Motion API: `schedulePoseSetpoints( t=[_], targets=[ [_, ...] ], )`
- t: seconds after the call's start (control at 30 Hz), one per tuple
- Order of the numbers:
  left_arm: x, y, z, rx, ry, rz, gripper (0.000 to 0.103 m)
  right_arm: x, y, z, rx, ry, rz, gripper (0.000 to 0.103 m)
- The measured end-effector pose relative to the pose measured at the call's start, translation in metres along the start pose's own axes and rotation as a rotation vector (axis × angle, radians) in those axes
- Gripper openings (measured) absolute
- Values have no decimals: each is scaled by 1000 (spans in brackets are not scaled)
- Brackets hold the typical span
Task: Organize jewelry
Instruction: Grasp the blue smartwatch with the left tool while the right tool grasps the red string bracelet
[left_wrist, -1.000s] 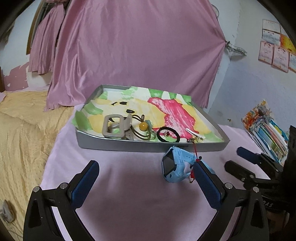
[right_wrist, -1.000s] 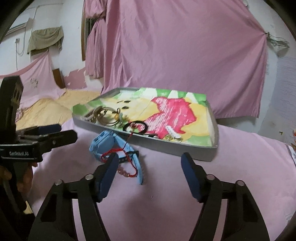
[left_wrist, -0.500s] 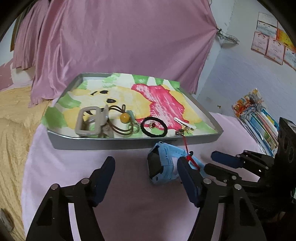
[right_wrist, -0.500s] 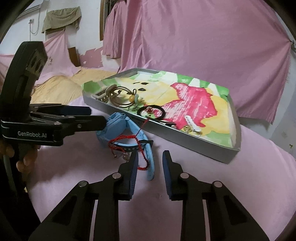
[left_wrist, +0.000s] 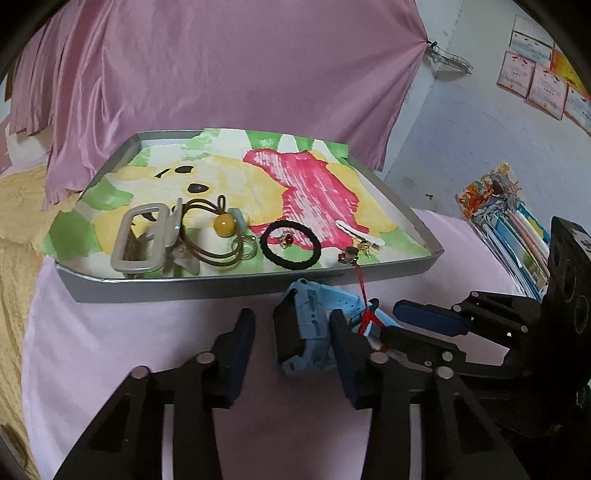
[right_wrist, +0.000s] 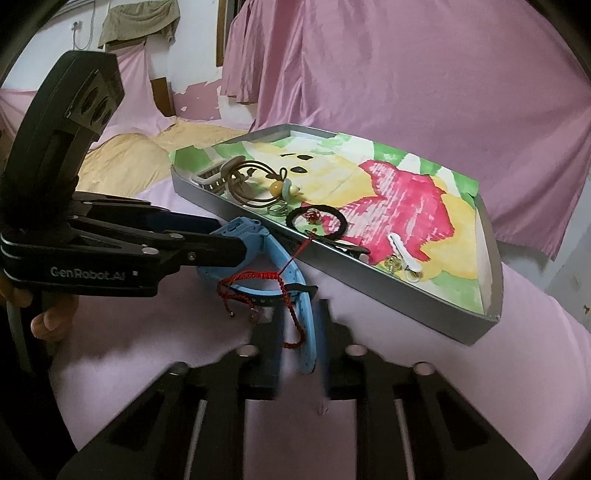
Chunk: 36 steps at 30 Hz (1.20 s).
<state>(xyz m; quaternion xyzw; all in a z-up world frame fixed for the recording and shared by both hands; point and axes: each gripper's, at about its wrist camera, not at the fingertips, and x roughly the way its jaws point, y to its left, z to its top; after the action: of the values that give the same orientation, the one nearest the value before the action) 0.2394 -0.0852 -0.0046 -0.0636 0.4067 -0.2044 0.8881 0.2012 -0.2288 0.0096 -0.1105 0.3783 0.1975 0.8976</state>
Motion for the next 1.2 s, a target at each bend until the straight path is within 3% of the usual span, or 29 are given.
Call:
schedulePoseSetpoints(
  t=[0.13, 0.77, 1.07, 1.2],
  targets=[
    [3, -3, 1, 14, 10, -4, 24, 0, 0, 1, -12, -3, 1, 10],
    [5, -5, 2, 12, 14, 12, 23, 0, 7, 4, -84, -14, -8, 10],
    [5, -5, 3, 15, 19, 20, 23, 5, 22, 6, -174, -8, -84, 10],
    [5, -6, 3, 16, 17, 21, 23, 4, 22, 6, -172, -18, -106, 2]
  ],
)
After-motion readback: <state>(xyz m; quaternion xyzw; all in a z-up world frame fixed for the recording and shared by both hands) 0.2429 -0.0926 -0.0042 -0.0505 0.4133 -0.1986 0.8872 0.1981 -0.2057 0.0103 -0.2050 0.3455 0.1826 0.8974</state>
